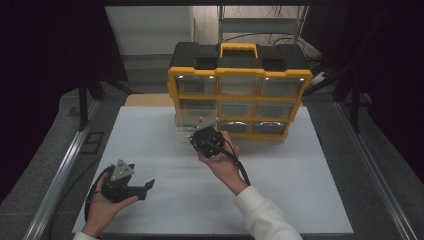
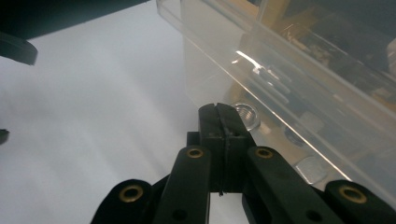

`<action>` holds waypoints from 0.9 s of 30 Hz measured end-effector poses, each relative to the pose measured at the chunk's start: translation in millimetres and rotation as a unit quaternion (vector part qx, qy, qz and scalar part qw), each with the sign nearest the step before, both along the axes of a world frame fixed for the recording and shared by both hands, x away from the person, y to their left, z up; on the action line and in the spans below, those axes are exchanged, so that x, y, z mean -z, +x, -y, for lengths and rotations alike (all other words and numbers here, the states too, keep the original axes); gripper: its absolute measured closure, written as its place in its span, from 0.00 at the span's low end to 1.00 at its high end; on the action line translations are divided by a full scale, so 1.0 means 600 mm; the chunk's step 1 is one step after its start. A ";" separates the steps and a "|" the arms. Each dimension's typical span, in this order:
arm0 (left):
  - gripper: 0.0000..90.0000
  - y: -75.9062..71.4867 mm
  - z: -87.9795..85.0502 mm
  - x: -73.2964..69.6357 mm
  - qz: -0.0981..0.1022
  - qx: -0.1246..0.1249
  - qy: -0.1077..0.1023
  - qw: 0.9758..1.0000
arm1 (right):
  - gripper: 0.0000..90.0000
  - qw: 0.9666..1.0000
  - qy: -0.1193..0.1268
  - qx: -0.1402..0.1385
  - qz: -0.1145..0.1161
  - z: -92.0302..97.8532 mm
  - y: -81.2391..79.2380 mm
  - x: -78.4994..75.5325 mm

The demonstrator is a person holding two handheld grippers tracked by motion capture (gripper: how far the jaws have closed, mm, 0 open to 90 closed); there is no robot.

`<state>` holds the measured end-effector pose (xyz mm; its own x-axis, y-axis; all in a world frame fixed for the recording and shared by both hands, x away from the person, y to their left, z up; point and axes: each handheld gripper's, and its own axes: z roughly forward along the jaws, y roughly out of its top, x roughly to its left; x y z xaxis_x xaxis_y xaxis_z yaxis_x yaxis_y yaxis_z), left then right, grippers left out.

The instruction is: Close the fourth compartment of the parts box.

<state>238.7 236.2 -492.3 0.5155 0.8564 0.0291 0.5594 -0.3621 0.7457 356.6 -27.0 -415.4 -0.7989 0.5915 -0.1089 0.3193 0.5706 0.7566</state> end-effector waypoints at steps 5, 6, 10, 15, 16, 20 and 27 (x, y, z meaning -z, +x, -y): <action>0.14 0.000 0.001 0.000 0.000 0.001 0.001 1.000 | 1.00 1.000 -0.004 -0.003 0.006 -0.001 0.000 0.000; 0.14 0.000 0.001 0.000 0.001 0.001 0.001 1.000 | 1.00 1.000 -0.004 -0.003 0.007 -0.002 0.001 0.001; 0.14 0.000 0.000 0.000 0.000 0.000 0.001 1.000 | 1.00 1.000 -0.003 -0.003 0.007 -0.003 0.000 0.001; 0.14 0.000 0.000 0.000 0.000 0.001 0.000 1.000 | 1.00 1.000 -0.005 0.001 0.008 -0.009 -0.002 0.002; 0.14 0.000 0.000 0.000 0.000 0.001 0.001 1.000 | 1.00 1.000 -0.007 0.001 0.010 -0.010 -0.002 0.002; 0.14 0.000 0.001 0.001 -0.001 0.002 0.002 1.000 | 1.00 1.000 -0.009 0.000 0.015 -0.020 -0.004 0.005; 0.14 0.000 0.001 0.002 -0.004 0.004 0.003 1.000 | 1.00 1.000 -0.002 -0.002 0.017 -0.033 -0.005 0.008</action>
